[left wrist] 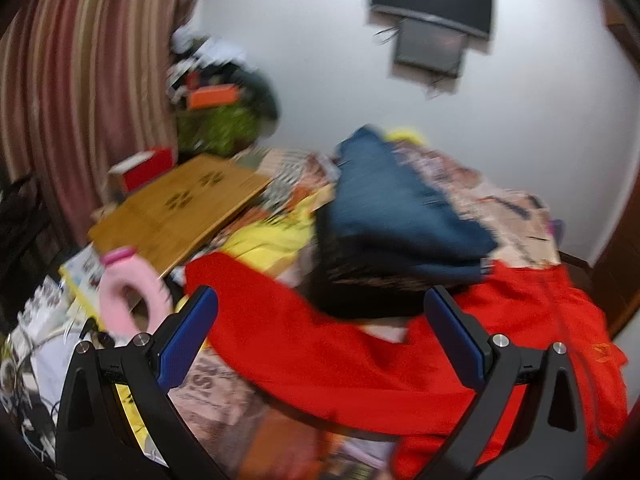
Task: Fold large clothes
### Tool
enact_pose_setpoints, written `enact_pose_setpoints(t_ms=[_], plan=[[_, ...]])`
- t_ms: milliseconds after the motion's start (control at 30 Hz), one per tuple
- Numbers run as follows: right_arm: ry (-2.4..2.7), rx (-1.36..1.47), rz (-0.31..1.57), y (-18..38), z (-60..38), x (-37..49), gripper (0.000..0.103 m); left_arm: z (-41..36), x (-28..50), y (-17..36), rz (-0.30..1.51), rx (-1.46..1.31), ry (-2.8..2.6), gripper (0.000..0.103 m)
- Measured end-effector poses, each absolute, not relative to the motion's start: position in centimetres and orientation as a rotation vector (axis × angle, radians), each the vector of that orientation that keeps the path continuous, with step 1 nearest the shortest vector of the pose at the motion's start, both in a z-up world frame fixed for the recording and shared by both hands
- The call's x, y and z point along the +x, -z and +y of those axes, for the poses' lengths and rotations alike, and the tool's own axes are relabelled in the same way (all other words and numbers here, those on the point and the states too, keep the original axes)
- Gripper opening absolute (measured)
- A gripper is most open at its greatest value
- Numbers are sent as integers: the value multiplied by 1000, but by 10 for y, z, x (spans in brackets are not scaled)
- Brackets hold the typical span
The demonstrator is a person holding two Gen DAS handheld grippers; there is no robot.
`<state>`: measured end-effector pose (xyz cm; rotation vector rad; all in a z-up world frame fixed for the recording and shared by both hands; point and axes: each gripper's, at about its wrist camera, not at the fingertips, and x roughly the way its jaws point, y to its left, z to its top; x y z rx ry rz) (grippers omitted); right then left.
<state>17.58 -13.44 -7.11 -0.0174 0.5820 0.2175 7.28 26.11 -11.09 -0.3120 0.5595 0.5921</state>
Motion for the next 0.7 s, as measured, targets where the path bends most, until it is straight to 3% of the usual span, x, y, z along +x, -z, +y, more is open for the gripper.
enact_pose_setpoints(t_ms=[200, 300, 433, 700], plan=[[-217, -17, 627, 79, -129, 191, 103, 349, 81, 181, 700, -540, -615, 103], [-219, -18, 655, 83, -125, 198, 103, 382, 84, 215, 758, -666, -617, 87], [-218, -30, 677, 87, -122, 206, 103, 411, 82, 248, 799, -844, -576, 75], [-231, -50, 698, 91, -111, 219, 103, 454, 75, 293, 774, -1080, -587, 61]])
